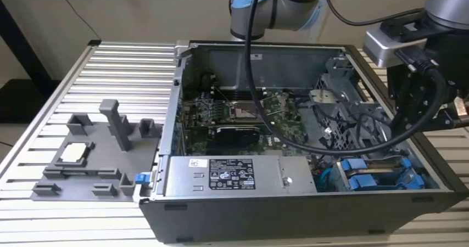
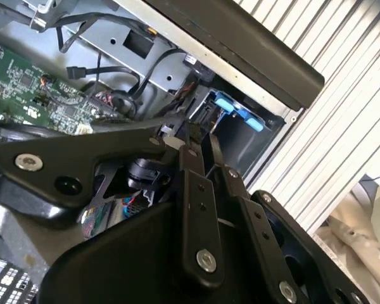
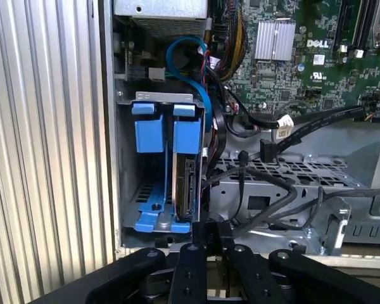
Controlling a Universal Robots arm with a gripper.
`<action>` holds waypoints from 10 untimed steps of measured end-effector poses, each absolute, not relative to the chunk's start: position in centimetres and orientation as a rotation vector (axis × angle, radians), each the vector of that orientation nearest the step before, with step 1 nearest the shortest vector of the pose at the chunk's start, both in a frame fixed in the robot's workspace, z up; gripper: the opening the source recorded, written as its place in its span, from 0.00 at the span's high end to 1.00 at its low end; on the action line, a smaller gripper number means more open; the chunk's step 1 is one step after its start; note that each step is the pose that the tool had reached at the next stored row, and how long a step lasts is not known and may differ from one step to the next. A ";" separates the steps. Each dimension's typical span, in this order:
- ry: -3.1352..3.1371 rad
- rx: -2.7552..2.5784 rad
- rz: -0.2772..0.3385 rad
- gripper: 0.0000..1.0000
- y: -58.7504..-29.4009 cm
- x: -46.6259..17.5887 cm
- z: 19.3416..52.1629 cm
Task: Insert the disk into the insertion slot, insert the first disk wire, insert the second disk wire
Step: 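Insert the first disk wire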
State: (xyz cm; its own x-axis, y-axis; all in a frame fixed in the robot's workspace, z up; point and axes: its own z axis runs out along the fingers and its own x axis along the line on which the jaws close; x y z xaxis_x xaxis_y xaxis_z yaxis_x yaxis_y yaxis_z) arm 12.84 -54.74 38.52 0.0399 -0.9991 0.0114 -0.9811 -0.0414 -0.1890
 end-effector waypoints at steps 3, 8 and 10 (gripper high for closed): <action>2.109 -2.198 -0.156 0.81 -54.7 13.5 38.5; 2.151 -2.242 -0.065 0.81 -54.8 14.7 38.5; 2.166 -2.258 -0.030 0.81 -54.8 15.2 38.4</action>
